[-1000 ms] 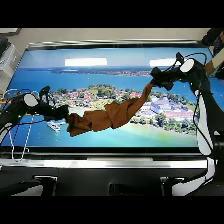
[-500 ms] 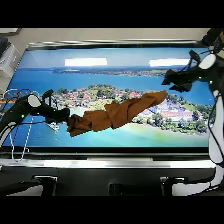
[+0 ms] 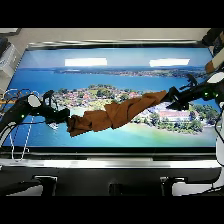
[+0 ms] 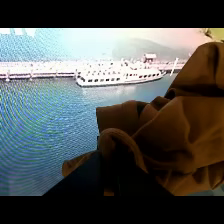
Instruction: Fold the clothes and pants, and hang the long-sleeved shirts on hangers.
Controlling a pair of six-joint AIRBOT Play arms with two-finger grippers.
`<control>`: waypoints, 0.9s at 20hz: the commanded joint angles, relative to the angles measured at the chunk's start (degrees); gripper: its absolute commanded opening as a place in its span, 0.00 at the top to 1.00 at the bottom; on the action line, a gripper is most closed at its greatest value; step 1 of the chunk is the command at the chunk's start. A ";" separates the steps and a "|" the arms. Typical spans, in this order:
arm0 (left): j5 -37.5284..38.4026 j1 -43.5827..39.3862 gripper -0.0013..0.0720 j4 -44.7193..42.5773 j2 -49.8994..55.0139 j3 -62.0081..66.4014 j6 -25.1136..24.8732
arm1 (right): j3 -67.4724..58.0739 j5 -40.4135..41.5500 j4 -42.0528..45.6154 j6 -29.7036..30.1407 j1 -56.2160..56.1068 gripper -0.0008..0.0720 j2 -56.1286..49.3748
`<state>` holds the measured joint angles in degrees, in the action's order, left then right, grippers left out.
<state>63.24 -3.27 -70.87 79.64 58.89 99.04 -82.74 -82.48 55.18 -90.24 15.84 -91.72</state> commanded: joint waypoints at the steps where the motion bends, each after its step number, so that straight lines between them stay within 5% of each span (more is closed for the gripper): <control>1: 0.31 -0.02 0.95 0.00 0.04 -0.02 -0.02 | 3.58 16.59 -0.85 -2.69 -0.09 0.31 -0.20; 6: 0.35 -0.02 0.95 0.00 0.04 -0.02 0.00 | 3.58 24.61 -1.46 -6.29 0.04 0.31 -7.10; 18: 0.17 -0.04 0.95 0.85 0.04 -0.02 0.00 | 3.58 34.23 -11.06 0.55 -1.51 0.37 -14.99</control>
<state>63.64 -3.27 -70.15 79.64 58.89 99.04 -79.24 -49.52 46.06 -91.18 15.27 -104.90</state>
